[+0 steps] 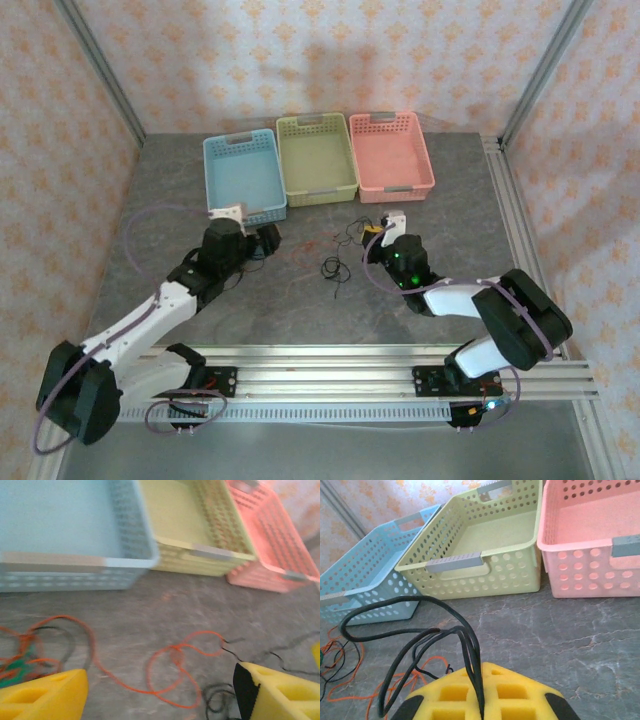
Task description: Untangle the cables
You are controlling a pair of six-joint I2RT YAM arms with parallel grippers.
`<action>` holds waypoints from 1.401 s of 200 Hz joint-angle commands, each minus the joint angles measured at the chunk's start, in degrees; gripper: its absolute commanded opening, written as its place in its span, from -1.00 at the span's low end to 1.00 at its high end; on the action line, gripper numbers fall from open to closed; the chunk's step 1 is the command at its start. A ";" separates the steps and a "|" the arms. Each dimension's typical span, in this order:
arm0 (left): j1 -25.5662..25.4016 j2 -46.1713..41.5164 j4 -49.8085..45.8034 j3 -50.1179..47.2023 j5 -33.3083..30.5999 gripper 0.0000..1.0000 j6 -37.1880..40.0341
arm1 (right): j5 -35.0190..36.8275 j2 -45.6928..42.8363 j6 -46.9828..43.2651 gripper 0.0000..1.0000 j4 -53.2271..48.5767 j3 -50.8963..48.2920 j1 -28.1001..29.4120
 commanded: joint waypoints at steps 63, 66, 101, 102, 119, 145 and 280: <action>-8.27 39.71 -25.61 36.77 3.07 0.29 4.29 | 6.46 -1.96 0.36 -1.00 2.07 -1.03 0.16; -8.44 40.72 -25.95 37.34 2.97 0.29 4.20 | 6.52 -1.90 0.36 -1.00 2.04 -1.03 0.16; -9.95 49.57 -31.65 46.47 2.01 0.52 6.01 | 6.48 -1.69 0.36 -1.00 1.35 -0.73 0.17; -9.96 49.94 -32.07 46.79 1.82 0.53 6.02 | 6.48 -1.69 0.36 -1.00 1.32 -0.71 0.16; -9.99 53.97 -35.93 51.15 0.15 0.54 6.28 | 6.42 -1.48 0.35 -1.00 0.85 -0.41 0.23; -10.07 58.46 -38.13 55.96 0.48 0.50 6.95 | 6.39 -1.51 0.36 -1.00 0.46 -0.22 0.16; -9.62 65.50 -42.55 61.77 -9.48 -0.16 8.23 | 6.26 -1.00 0.45 -0.99 -0.80 0.37 0.23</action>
